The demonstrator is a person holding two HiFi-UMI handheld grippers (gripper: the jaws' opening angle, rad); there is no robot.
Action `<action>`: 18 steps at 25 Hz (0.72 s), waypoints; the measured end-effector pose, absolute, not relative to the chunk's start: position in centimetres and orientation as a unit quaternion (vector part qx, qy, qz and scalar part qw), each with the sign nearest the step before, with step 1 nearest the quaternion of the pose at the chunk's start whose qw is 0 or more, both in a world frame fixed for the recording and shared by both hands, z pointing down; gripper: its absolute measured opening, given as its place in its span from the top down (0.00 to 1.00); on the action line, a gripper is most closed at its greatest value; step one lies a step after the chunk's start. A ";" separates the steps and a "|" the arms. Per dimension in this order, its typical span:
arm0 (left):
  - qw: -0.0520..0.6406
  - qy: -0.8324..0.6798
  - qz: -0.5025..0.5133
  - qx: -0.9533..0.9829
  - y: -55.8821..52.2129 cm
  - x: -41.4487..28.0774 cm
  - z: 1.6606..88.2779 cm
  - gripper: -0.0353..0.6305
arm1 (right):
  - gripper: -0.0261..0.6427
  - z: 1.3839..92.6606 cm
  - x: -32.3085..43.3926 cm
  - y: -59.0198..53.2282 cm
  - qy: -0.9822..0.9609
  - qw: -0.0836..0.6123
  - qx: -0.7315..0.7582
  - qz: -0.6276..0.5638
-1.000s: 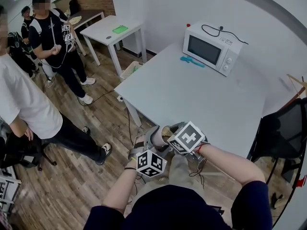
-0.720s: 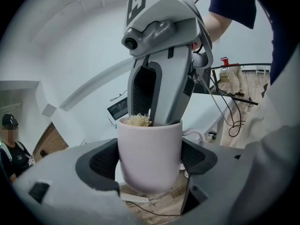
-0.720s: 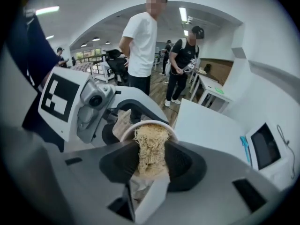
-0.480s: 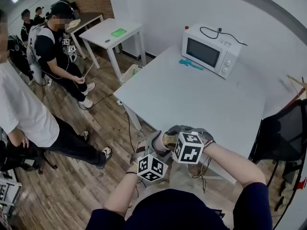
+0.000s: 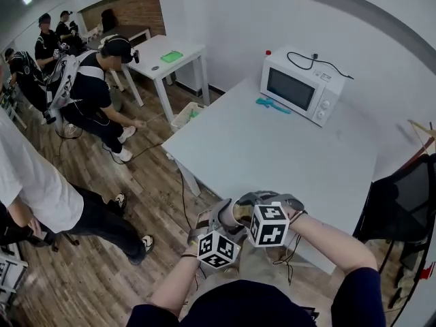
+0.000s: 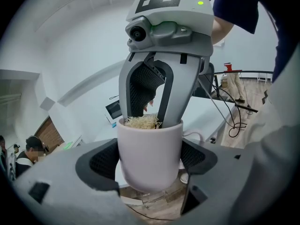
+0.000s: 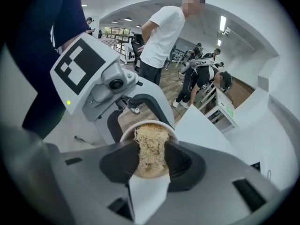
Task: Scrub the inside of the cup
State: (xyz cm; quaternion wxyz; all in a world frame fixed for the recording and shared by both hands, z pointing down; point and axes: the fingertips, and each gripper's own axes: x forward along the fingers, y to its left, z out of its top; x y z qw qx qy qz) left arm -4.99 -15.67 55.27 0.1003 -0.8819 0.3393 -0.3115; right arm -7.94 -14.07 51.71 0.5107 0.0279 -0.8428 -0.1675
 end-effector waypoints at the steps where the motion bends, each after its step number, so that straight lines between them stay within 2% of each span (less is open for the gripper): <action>1: 0.100 0.338 -0.311 -0.882 -15.8 -4.9 55.3 0.35 | 0.72 51.7 -7.8 -14.3 -0.842 0.511 0.027 -0.169; 6: 0.095 0.332 -0.309 -0.886 -16.6 -4.3 55.4 0.35 | 0.72 52.0 -7.3 -14.9 -0.834 0.515 0.010 -0.196; 13: 0.089 0.317 -0.306 -0.893 -17.1 -3.2 55.9 0.35 | 0.72 52.9 -6.2 -15.0 -0.790 0.519 -0.068 -0.320; 18: 0.090 0.312 -0.305 -0.895 -17.7 -2.5 56.1 0.35 | 0.72 53.2 -5.5 -15.6 -0.786 0.525 -0.061 -0.320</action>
